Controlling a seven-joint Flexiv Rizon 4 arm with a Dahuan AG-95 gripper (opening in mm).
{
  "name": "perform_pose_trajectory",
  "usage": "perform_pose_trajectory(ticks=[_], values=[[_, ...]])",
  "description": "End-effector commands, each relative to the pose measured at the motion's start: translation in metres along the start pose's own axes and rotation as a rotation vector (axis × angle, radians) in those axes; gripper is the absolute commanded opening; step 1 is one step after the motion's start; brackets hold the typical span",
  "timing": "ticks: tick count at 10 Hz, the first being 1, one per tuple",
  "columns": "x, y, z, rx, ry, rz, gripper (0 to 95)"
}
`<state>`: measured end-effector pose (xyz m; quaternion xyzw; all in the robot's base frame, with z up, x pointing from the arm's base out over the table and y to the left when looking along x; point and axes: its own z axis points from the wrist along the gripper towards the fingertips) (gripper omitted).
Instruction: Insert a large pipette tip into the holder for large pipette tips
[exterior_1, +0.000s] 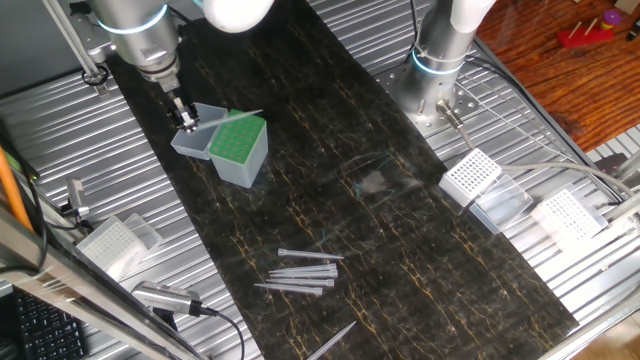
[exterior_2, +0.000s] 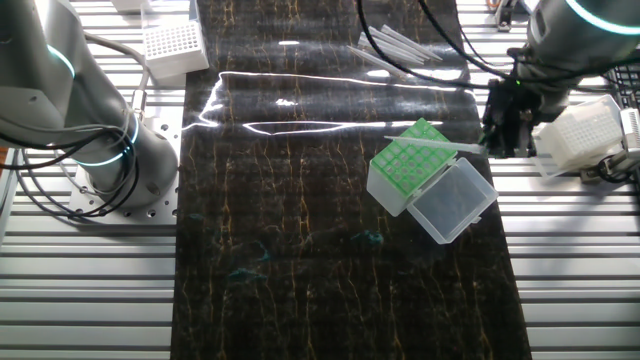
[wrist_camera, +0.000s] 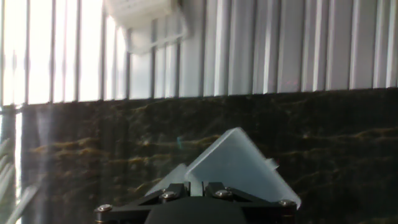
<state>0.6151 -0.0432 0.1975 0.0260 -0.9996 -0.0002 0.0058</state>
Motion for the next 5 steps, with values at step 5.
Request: perform_pose_trajectory(ticks=[5], values=[[-0.022,0.009,-0.039,0.115,-0.201,-0.135,0.0]])
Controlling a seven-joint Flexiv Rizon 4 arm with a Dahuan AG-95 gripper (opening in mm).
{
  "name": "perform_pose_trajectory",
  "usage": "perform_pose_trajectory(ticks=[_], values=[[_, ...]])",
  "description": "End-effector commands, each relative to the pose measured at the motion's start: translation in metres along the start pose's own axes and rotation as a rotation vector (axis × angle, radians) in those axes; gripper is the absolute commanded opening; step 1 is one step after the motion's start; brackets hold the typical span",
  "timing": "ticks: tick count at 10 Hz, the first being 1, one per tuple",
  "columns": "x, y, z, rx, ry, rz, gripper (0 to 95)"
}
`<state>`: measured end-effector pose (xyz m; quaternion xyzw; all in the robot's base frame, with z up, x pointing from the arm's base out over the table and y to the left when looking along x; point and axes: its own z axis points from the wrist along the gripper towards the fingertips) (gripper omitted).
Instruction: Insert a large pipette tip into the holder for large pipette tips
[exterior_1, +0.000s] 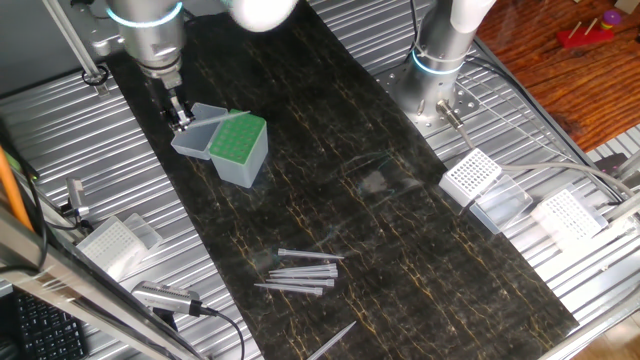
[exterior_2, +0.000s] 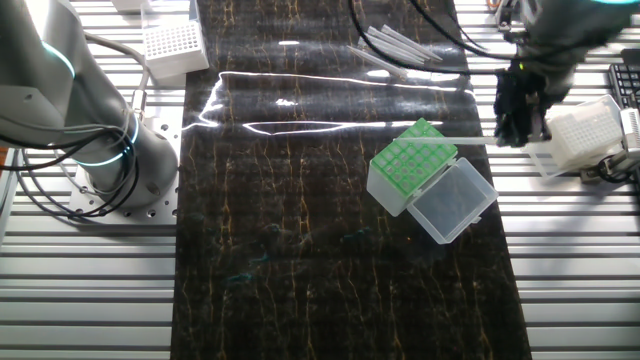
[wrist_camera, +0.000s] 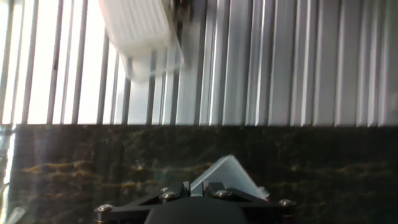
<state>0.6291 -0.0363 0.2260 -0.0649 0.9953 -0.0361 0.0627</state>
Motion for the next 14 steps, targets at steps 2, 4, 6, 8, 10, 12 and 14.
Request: perform_pose_trajectory(ticks=[2,4,6,8,10,12,14], values=[[-0.013,0.002,-0.015,0.048,-0.126,-0.093,0.0],[-0.02,0.008,-0.022,0.066,-0.208,-0.121,0.0],[-0.025,0.015,-0.028,0.083,-0.273,-0.162,0.0],[-0.022,0.015,-0.031,0.082,-0.304,-0.169,0.0],[-0.022,0.012,-0.031,0.081,-0.312,-0.155,0.0],[-0.02,0.008,-0.032,0.079,-0.309,-0.111,0.0],[-0.018,0.005,-0.034,0.07,-0.309,-0.039,0.0]])
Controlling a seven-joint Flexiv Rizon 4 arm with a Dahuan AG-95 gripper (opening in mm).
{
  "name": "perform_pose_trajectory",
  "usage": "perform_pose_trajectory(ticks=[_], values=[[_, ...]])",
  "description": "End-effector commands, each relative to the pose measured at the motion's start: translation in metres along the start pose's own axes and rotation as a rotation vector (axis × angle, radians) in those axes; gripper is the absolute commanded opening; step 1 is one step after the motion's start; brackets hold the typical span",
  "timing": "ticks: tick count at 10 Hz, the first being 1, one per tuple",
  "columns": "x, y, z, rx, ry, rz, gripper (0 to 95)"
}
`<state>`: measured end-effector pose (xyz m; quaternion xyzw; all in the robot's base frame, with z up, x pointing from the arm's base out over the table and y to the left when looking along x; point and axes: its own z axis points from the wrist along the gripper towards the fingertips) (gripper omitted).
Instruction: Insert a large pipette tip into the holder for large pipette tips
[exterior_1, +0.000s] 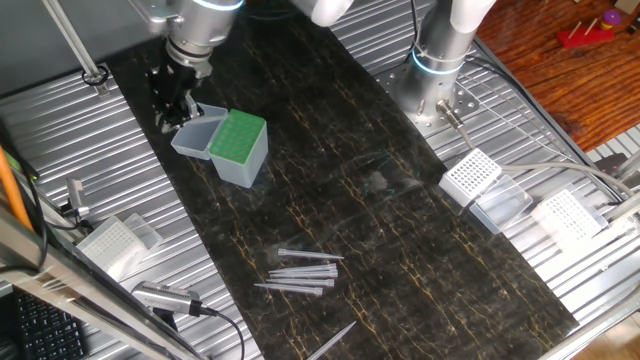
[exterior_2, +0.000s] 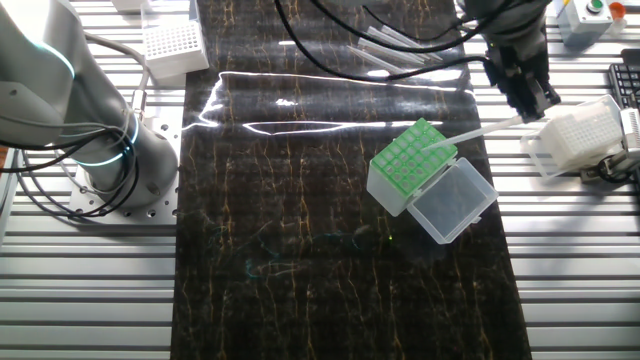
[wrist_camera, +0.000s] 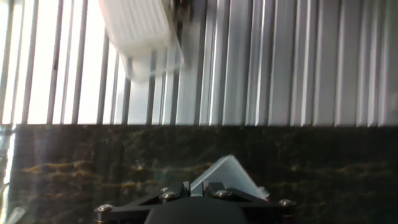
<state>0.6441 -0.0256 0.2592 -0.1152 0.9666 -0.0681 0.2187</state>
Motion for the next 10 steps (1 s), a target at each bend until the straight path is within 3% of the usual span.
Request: perform_pose_trajectory(ticks=[1,4,6,10], values=[[0.003,-0.003,-0.004,0.007,0.009,0.108,0.0],[0.005,-0.011,-0.004,0.015,0.01,0.154,0.0],[0.004,-0.02,0.005,0.013,0.016,0.154,0.0],[0.002,-0.032,0.019,-0.008,0.105,0.146,0.0]])
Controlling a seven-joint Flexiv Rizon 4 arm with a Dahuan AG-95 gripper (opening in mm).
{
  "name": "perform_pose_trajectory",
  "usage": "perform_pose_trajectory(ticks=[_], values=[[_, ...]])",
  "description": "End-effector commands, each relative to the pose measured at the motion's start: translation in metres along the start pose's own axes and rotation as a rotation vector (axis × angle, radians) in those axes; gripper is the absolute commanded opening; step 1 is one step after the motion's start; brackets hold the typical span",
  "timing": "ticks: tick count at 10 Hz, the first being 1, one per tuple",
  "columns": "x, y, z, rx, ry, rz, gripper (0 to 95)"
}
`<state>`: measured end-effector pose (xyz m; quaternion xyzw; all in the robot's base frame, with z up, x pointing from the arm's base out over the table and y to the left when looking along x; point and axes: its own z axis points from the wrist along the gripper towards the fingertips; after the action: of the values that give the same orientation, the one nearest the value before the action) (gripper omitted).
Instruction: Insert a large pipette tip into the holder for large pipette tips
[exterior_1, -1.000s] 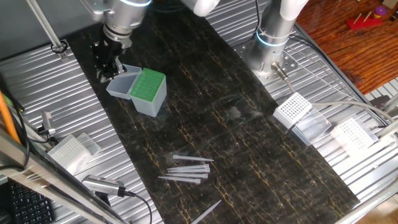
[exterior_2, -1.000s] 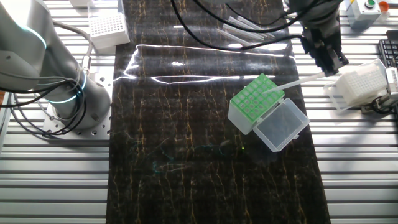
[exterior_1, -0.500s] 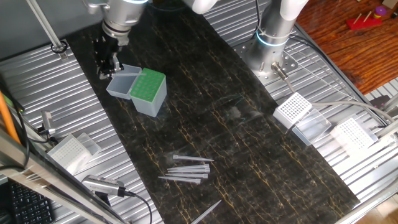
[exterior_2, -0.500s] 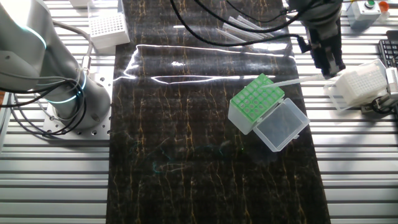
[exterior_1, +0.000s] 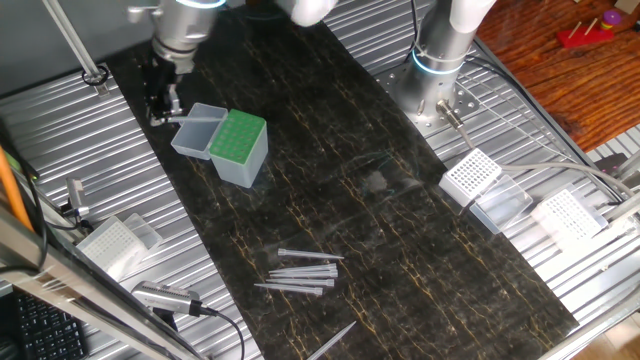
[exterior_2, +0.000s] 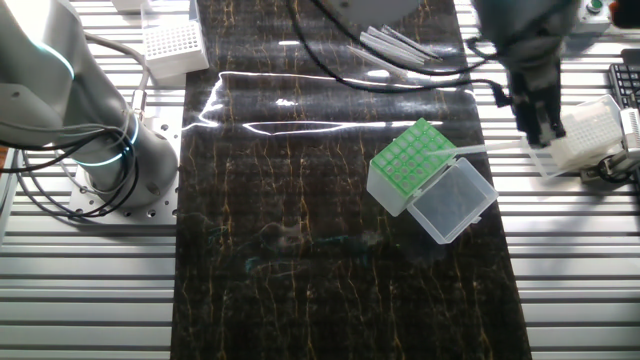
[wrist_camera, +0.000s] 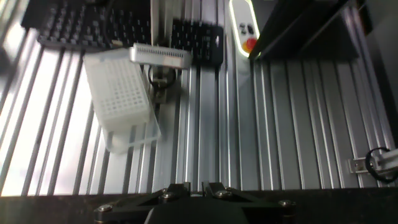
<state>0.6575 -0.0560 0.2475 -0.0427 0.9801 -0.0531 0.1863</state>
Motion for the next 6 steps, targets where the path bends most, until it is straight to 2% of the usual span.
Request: perform_pose_trajectory(ticks=[1,2,3,5,6], values=[[0.0013,-0.0034,0.0017,-0.002,0.048,0.003,0.0],[0.0019,-0.0056,0.0036,-0.018,0.076,0.008,0.0],[0.0026,-0.0067,0.0043,-0.02,0.097,0.001,0.0],[0.0023,-0.0084,0.0062,-0.023,0.169,-0.013,0.0],[0.002,-0.0089,0.007,-0.012,0.189,-0.028,0.0]])
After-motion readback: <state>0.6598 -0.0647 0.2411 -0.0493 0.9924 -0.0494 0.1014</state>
